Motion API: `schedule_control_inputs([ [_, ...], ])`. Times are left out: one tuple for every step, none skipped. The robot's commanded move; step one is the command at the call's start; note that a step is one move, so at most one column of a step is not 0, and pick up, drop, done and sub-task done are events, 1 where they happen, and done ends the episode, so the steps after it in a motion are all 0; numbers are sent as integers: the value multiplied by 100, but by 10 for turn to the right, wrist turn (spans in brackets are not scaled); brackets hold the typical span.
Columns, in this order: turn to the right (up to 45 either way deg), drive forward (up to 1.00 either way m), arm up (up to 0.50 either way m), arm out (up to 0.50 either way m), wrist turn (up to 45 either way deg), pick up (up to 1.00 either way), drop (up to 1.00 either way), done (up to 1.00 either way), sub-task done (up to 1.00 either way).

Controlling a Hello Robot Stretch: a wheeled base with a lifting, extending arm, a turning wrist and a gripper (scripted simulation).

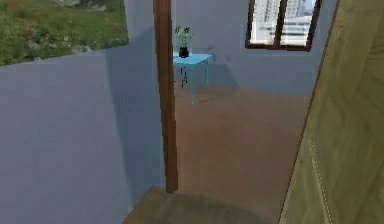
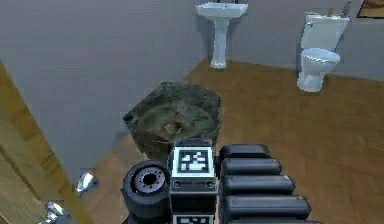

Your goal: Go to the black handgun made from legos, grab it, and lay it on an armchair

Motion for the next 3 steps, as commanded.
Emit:
schedule_control_inputs([
  [30, 0, 0, 0, 0, 0, 0, 0, 0],
  [0, 65, 0, 0, 0, 0, 0, 0, 0],
  [180, 0, 0, 0, 0, 0, 0, 0, 0],
])
